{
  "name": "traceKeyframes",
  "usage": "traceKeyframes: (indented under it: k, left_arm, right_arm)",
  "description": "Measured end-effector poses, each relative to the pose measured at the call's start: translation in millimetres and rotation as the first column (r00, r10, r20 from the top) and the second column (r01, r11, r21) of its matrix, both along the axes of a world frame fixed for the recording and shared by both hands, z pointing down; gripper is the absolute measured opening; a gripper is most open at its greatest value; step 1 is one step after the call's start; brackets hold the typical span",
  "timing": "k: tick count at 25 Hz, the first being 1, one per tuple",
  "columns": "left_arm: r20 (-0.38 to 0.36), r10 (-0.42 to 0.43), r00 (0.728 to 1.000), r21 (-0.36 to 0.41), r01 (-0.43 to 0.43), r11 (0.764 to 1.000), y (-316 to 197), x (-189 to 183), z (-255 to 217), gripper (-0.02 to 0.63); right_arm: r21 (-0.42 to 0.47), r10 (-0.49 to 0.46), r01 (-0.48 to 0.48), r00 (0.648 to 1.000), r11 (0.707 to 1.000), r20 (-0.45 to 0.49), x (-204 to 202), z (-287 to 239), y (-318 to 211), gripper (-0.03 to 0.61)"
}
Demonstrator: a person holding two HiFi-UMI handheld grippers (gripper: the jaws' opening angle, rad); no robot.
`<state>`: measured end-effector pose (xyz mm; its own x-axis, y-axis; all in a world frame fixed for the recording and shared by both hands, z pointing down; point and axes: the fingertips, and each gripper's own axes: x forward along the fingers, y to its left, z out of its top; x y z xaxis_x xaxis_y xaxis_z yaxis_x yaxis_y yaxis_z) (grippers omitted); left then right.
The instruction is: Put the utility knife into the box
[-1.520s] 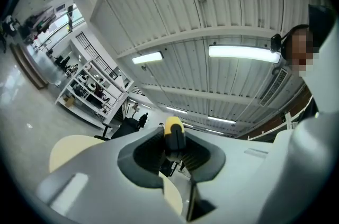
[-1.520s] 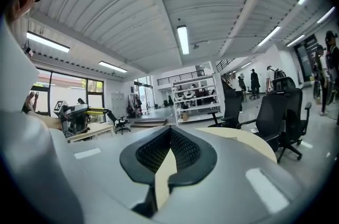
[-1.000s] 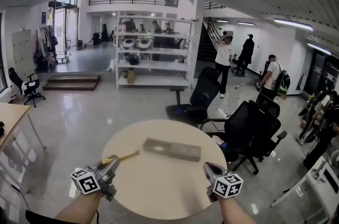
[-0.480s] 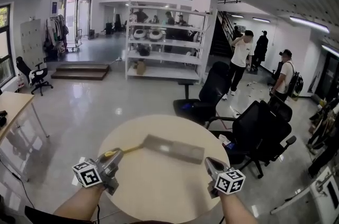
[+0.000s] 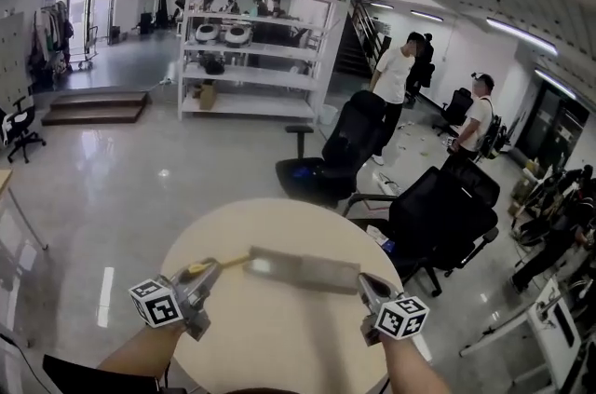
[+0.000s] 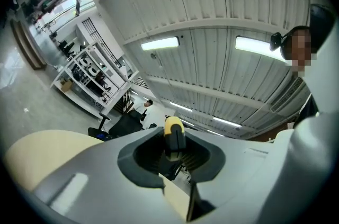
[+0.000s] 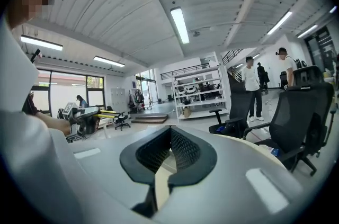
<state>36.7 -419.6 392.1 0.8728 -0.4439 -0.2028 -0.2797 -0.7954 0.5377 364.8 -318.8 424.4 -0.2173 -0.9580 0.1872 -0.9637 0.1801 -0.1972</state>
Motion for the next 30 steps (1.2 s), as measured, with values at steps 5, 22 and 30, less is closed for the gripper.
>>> traceKeyframes:
  k: [5,22,30]
  left_arm:
    - [0.002,0.042,0.999,-0.034,-0.042,0.999,-54.8,-10.8,21.8,0.069]
    - [0.042,-0.046,0.998,-0.103,0.05,0.993,-64.6,104.5,48.4,0.069]
    - [0.062,0.022,0.998,-0.148,-0.012,0.989,-78.9,111.4,70.1,0.069]
  right_arm:
    - [-0.026,0.049,-0.049,0.999,0.998,0.009,-7.6,8.2,-36.9,0.014]
    - [-0.015,-0.098,0.1,0.991,0.995,0.091,94.2,55.3,-90.1,0.014]
    - [-0.061,-0.069,0.074,0.994,0.995,0.081,85.1,71.0,-87.0,0.014]
